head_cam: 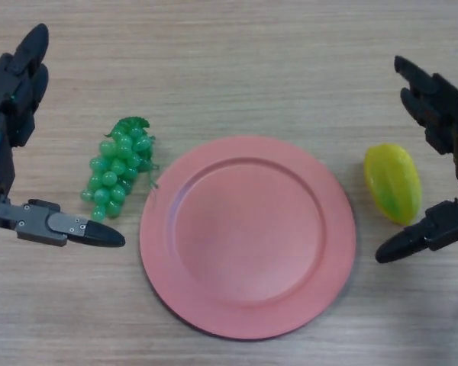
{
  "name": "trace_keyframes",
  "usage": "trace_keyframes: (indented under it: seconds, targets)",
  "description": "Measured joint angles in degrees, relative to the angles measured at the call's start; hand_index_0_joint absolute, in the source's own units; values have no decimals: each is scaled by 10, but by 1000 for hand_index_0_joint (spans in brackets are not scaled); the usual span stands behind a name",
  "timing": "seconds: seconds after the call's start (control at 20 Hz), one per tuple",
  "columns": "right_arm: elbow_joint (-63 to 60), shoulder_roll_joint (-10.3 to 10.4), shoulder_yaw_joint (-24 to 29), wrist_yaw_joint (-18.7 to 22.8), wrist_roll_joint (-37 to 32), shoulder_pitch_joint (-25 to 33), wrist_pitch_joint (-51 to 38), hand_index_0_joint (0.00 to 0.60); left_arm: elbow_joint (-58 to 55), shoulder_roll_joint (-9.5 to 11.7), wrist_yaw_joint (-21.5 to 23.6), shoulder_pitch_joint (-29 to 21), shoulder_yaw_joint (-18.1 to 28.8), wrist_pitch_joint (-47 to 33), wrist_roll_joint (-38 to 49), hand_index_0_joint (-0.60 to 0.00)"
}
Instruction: Pick up the yellow starfruit and place it on the plate
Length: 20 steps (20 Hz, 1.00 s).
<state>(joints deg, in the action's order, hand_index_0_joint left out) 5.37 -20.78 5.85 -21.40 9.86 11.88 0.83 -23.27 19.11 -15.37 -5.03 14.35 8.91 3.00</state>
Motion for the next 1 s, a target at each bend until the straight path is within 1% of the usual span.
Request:
trace_keyframes:
  seconds: [0.05,0.1,0.15,0.2,0.25,0.35,0.4,0.45,0.5,0.55,0.6,0.65,0.7,0.75,0.8,0.85,0.9,0.95,1.0]
  targets:
    - [-31,-8,0,0,23,10,-20,0,1,0,-3,1,0,0,0,0]
    - [-64,-18,0,0,63,21,-47,0,5,0,-4,2,-1,0,0,0]
    - [-87,-20,0,0,69,32,-59,0,11,0,-4,2,-1,0,0,0]
    - [-122,-25,-2,1,111,46,-96,0,14,0,-4,3,-2,0,0,0]
    - [-149,-28,-3,1,138,60,-116,0,14,0,-4,3,-3,0,0,0]
    - [-201,-38,-9,14,177,87,-140,0,14,0,-4,3,-3,0,0,0]
    - [-230,-46,-17,29,202,100,-156,50,16,0,-4,4,-3,0,0,0]
    - [-242,-50,-22,43,227,106,-164,152,17,0,-4,3,-3,0,0,0]
    - [-250,-50,-23,44,233,110,-167,200,19,0,-4,3,-3,0,0,0]
    - [-264,-50,-24,44,236,117,-173,98,20,0,-4,4,-3,0,0,0]
    - [-289,-50,-30,47,250,132,-176,145,23,0,-4,4,-3,0,0,0]
    - [-307,-50,-33,55,253,141,-182,44,24,0,-4,5,-2,0,0,0]
    - [-335,-49,-39,69,270,157,-183,193,25,0,-4,5,-2,0,3,0]
    - [-341,-49,-40,73,270,160,-184,294,25,0,-4,6,-1,0,3,0]
    - [-359,-49,-45,78,270,168,-190,443,26,0,-4,7,0,0,3,0]
    - [-384,-49,-47,87,271,178,-198,544,29,0,-4,7,0,-2,3,0]
    - [-431,-48,-48,98,275,197,-206,550,38,0,-4,7,2,-7,3,0]
    - [-443,-48,-47,100,283,203,-204,450,40,0,-4,8,2,-7,3,0]
    - [-459,-48,-49,110,286,208,-213,572,41,0,-4,8,3,-7,3,0]
